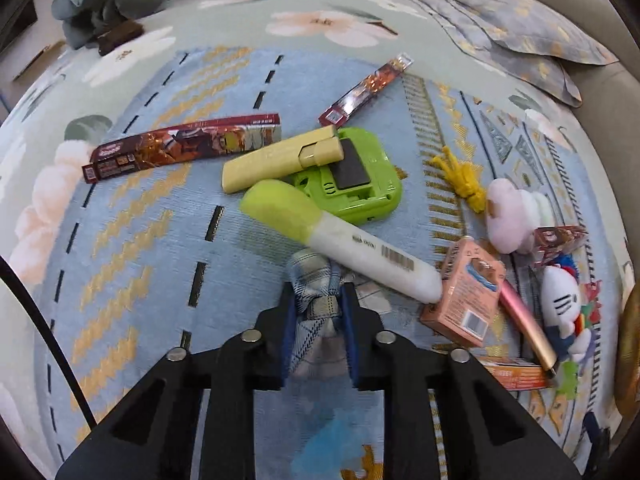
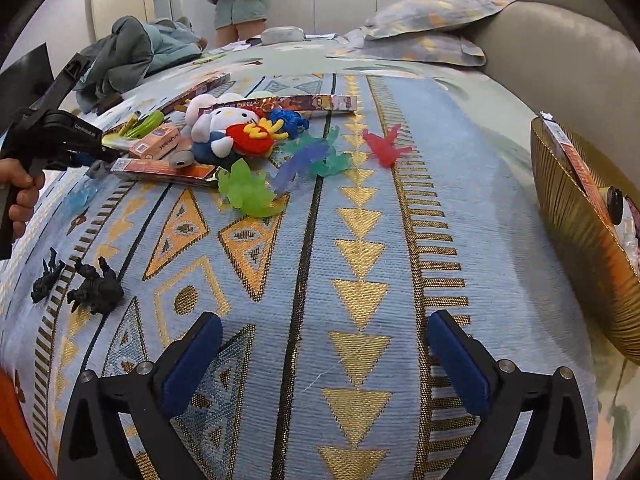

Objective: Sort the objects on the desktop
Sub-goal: 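Grasp the plaid fabric bow with the left gripper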

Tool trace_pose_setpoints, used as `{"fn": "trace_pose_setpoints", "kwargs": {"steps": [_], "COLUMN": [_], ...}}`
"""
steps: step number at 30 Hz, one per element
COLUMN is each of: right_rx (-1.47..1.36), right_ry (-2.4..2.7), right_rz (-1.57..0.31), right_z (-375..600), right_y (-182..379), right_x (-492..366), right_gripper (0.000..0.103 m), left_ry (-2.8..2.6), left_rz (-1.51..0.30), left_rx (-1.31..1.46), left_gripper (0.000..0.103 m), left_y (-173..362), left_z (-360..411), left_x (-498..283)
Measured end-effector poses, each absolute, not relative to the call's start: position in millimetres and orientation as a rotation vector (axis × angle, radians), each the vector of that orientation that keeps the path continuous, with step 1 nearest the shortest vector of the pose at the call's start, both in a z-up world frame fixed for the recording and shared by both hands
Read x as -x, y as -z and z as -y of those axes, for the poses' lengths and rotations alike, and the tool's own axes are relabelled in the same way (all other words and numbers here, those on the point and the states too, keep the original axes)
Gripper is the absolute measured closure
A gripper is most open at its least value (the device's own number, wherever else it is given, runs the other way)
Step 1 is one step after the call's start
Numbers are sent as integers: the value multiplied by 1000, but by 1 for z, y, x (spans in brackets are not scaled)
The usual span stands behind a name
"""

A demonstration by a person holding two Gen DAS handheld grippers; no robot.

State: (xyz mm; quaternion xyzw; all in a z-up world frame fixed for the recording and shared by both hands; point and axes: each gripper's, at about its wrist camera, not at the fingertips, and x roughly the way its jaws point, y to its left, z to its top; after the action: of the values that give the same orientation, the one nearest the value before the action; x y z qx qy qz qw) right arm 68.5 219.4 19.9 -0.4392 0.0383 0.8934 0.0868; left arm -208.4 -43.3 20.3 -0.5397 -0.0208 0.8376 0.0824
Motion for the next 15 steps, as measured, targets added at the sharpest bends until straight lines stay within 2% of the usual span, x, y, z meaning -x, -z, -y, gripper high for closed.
{"fn": "trace_pose_setpoints", "kwargs": {"steps": [6, 9, 15], "right_rx": [1326, 1381, 1473], "right_ry": [-2647, -2688, -2844], "right_rz": [-123, -196, -305], "right_z": [-221, -217, -169], "right_y": [-24, -35, -58], "right_x": [-68, -56, -24], "right_gripper": [0, 1, 3], "left_ry": [-2465, -2480, -2394], "left_rz": [219, 289, 493], "left_rx": [1531, 1413, 1302], "left_gripper": [86, 86, 86], "left_y": [-80, -115, -115], "left_z": [52, 53, 67], "left_x": [172, 144, 131]}}
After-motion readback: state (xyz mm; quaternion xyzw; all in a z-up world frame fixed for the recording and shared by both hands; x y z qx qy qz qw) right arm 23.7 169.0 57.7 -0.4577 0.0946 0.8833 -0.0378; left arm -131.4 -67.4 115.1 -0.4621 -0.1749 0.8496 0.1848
